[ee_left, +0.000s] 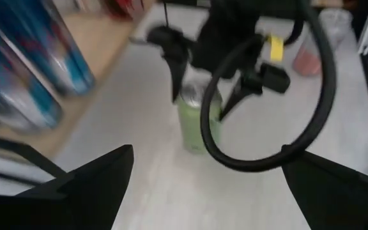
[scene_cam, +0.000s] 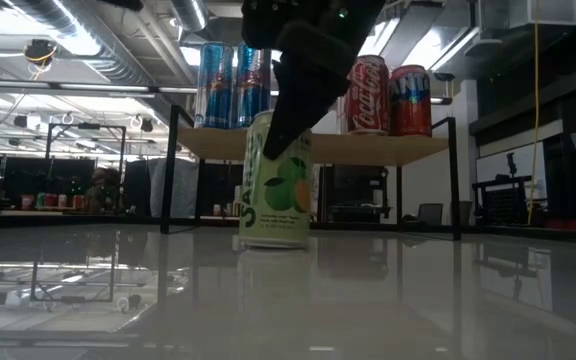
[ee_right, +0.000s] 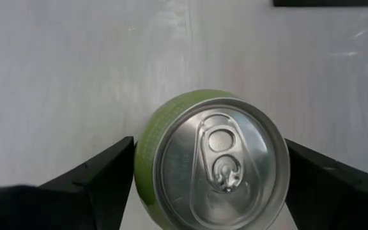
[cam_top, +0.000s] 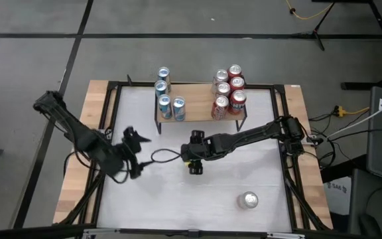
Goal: Sort soda cans
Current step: Put the green soda can on the shelf
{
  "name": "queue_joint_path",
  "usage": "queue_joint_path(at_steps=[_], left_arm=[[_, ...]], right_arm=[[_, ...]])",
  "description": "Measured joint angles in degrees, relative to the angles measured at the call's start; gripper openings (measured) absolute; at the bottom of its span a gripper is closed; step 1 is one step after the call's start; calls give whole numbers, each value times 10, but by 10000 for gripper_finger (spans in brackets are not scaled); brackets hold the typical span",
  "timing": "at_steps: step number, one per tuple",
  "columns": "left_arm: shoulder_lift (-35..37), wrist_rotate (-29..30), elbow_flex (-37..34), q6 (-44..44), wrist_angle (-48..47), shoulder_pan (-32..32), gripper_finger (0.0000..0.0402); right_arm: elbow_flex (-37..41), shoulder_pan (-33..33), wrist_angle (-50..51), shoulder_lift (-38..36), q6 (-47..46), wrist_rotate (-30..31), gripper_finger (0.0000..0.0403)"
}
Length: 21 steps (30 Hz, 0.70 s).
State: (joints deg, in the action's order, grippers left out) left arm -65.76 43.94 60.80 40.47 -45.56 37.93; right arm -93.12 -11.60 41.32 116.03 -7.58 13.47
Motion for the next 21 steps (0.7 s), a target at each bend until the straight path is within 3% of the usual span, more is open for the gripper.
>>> queue_joint_path(at_steps=[9, 16, 21], left_arm=[[175, -38, -25, -208, 32, -60, 386], [332, -150, -188, -322, 217, -120, 386], [433, -165, -284, -322, 265, -144, 386]], right_arm=[[-30, 0, 37, 4, -43, -14, 323], [-130, -1, 118, 5, -50, -24, 323], [-202, 0, 177, 5, -49, -44, 323]])
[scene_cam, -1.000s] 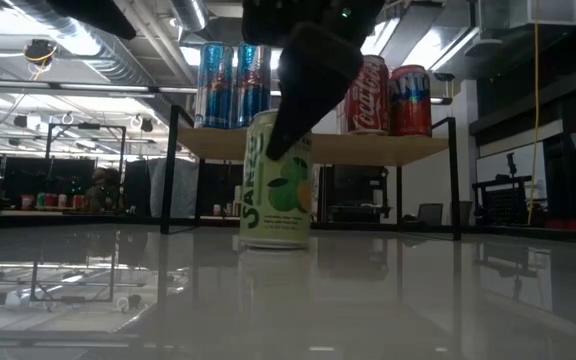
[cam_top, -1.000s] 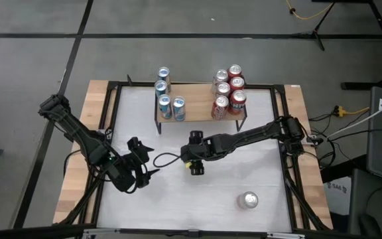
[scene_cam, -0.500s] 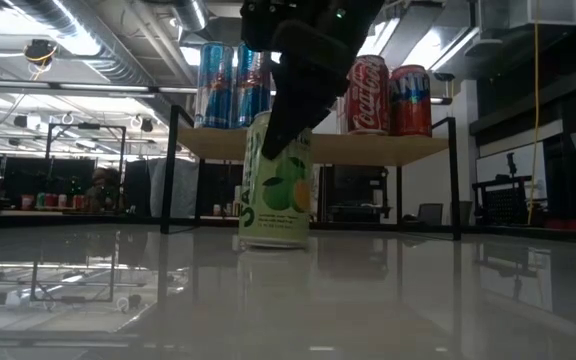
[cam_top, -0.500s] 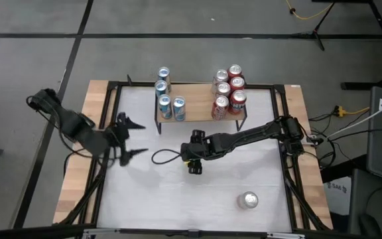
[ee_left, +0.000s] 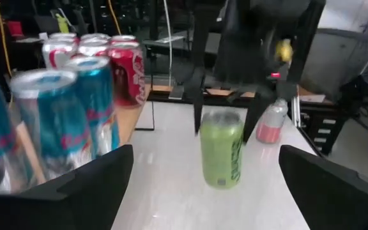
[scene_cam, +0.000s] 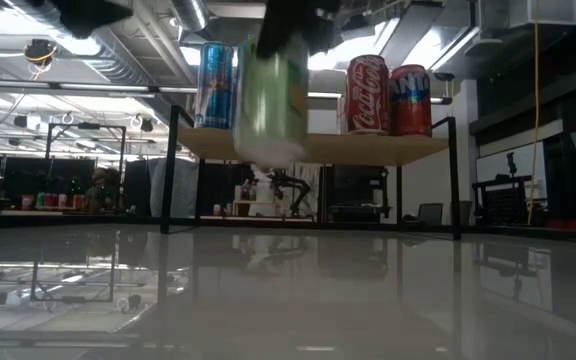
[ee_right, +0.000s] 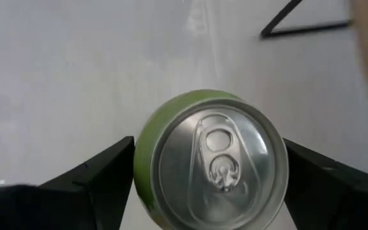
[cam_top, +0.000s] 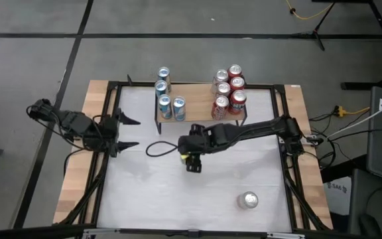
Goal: Sort soda cans
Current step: Put the green soda can on the shelf
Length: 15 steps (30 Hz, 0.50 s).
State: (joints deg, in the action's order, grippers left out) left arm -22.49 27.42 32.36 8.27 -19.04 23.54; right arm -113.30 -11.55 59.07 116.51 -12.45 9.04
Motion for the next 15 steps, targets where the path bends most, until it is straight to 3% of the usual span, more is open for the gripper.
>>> queue_joint_path(at_steps=[13, 15], left_arm=[[153, -1, -145, -3, 50, -6, 386], [166, -1, -160, -12, 62, -6, 386]], right_arm=[[-211, 25, 162, -2, 4, 4, 323], [-212, 37, 164, -12, 4, 4, 323]])
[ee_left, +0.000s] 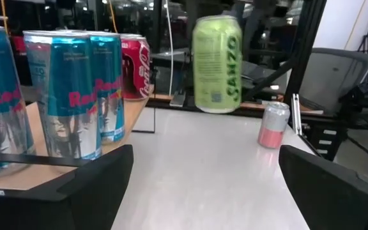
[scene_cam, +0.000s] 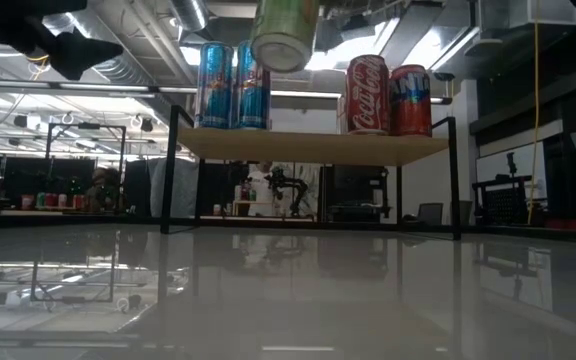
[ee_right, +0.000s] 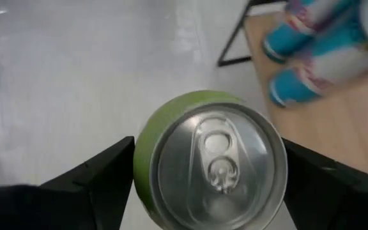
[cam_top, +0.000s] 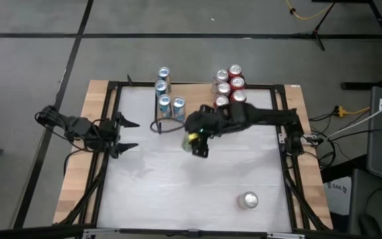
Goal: Sort soda cans
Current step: Put the green soda can on the shelf
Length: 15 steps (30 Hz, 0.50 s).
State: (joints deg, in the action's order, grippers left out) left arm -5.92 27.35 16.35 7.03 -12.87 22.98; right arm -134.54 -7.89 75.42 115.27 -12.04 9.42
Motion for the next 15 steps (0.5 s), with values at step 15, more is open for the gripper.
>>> queue_joint_path(at_steps=[15], left_arm=[[28, -3, -107, -19, 120, -35, 386]], right_arm=[[5, 112, 50, -43, 32, -19, 323]])
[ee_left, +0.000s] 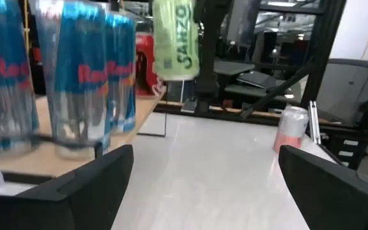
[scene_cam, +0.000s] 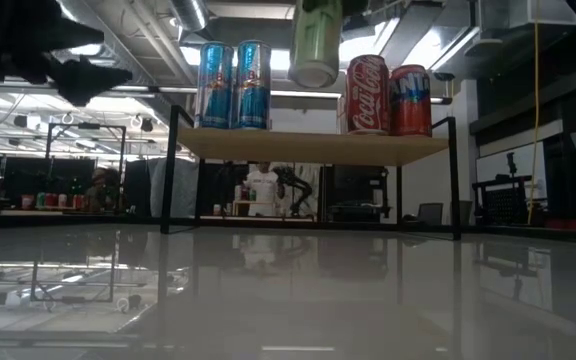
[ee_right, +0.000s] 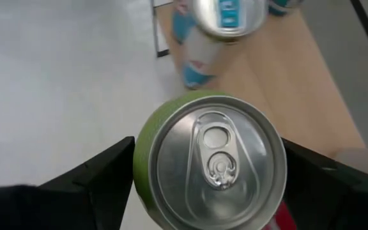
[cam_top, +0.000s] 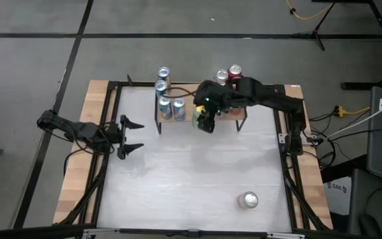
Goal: Sort soda cans
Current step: Put the green soda can on the shelf
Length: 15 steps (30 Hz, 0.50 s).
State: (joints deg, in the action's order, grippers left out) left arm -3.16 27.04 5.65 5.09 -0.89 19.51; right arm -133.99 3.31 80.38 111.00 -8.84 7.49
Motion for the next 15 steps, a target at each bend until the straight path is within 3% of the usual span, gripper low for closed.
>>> queue_joint_path(at_steps=[9, 15], left_arm=[[0, -21, -53, 18, 49, -20, 386], [-1, -30, -52, 9, 49, -39, 386]], right_arm=[[0, 69, -10, 0, 63, 7, 323], [0, 109, -10, 5, 108, 5, 323]])
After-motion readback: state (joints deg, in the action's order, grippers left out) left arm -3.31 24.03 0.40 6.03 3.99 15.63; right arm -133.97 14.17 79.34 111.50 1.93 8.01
